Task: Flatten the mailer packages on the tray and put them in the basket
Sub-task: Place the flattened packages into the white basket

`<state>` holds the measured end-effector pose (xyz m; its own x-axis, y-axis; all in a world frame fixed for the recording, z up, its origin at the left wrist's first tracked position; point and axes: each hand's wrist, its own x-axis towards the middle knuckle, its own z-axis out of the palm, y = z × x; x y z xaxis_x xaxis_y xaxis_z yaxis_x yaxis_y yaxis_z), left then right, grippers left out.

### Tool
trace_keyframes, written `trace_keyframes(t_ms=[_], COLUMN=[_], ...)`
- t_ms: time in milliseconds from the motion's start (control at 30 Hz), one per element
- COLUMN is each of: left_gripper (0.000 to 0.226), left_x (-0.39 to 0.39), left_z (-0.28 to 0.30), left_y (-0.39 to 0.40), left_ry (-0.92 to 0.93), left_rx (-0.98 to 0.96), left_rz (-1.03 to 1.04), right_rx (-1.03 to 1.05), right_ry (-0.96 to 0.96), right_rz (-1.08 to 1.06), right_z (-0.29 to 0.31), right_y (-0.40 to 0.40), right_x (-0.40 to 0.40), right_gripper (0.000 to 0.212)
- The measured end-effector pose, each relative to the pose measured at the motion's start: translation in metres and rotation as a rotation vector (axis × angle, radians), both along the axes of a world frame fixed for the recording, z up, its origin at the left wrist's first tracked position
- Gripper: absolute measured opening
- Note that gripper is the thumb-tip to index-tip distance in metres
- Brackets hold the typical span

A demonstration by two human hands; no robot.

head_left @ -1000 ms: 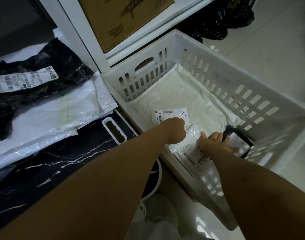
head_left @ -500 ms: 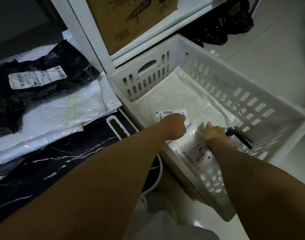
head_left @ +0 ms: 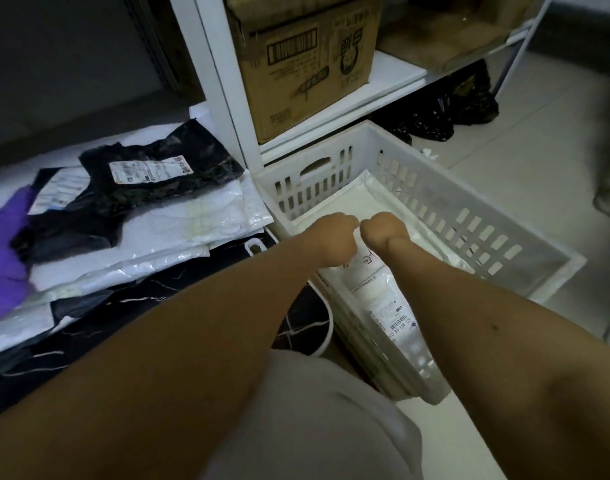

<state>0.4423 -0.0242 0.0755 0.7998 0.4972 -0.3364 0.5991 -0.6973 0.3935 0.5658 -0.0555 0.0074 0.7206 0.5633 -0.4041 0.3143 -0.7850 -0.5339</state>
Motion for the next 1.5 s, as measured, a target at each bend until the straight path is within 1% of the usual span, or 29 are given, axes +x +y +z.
trace_keyframes(t_ms=[67,167,233,300,367,467,500,567,667,733,800,933,1033,1167,1233,1333,1433,1500], left_gripper=[0.042,0.036,0.033,0.031,0.027,0.019,0.021,0.025,0.027,0.031,0.034,0.032,0.030,0.031,0.032,0.032,0.031,0.029], left_x=[-0.024,-0.066,-0.095,-0.126,-0.156,-0.200,-0.217,-0.245,-0.285,-0.305,-0.322,-0.341,-0.343,-0.336,-0.332,-0.327,-0.324,-0.323], left_z=[0.014,0.024,0.024,0.023,0.022,0.019,0.019,0.015,0.004,-0.008,-0.020,-0.040,-0.048,-0.055,-0.056,-0.052,-0.043,-0.031], left_y=[0.006,0.013,0.016,0.019,0.023,0.031,0.034,0.041,0.048,0.050,0.052,0.063,0.072,0.077,0.076,0.071,0.065,0.057], left_ry=[-0.038,-0.049,-0.044,-0.044,-0.041,-0.028,-0.021,-0.003,0.044,0.074,0.073,0.039,0.006,-0.012,-0.020,-0.046,-0.073,-0.110], left_rx=[0.039,0.095,0.110,0.101,0.096,0.082,0.080,0.082,0.081,0.058,0.031,0.011,-0.010,-0.033,-0.047,-0.059,-0.062,-0.059], left_rz=[0.074,0.174,0.230,0.290,0.349,0.441,0.484,0.552,0.628,0.666,0.698,0.751,0.794,0.802,0.799,0.804,0.823,0.854], right_rx=[0.053,0.149,0.192,0.183,0.099,-0.025,-0.045,-0.056,-0.023,-0.036,-0.054,-0.081,-0.119,-0.103,-0.051,0.077,0.224,0.316], right_ry=[-0.011,0.006,0.016,0.037,0.026,-0.019,-0.040,-0.121,-0.360,-0.486,-0.555,-0.684,-0.729,-0.715,-0.680,-0.634,-0.588,-0.592], right_rz=[0.072,0.176,0.247,0.342,0.487,0.718,0.784,0.878,0.969,0.992,1.003,1.046,1.058,1.066,1.054,0.981,0.885,0.835], right_z=[0.023,0.047,0.061,0.075,0.087,0.099,0.103,0.108,0.107,0.101,0.095,0.084,0.076,0.068,0.066,0.067,0.070,0.073], right_y=[0.012,0.029,0.040,0.048,0.054,0.063,0.068,0.078,0.103,0.116,0.128,0.148,0.160,0.170,0.169,0.159,0.142,0.126], right_x=[-0.015,-0.038,-0.057,-0.082,-0.111,-0.157,-0.174,-0.200,-0.233,-0.250,-0.266,-0.284,-0.288,-0.286,-0.286,-0.285,-0.282,-0.280], right_gripper=[0.030,0.011,0.008,0.016,0.027,0.032,0.032,0.034,0.042,0.053,0.060,0.058,0.055,0.059,0.060,0.062,0.059,0.057])
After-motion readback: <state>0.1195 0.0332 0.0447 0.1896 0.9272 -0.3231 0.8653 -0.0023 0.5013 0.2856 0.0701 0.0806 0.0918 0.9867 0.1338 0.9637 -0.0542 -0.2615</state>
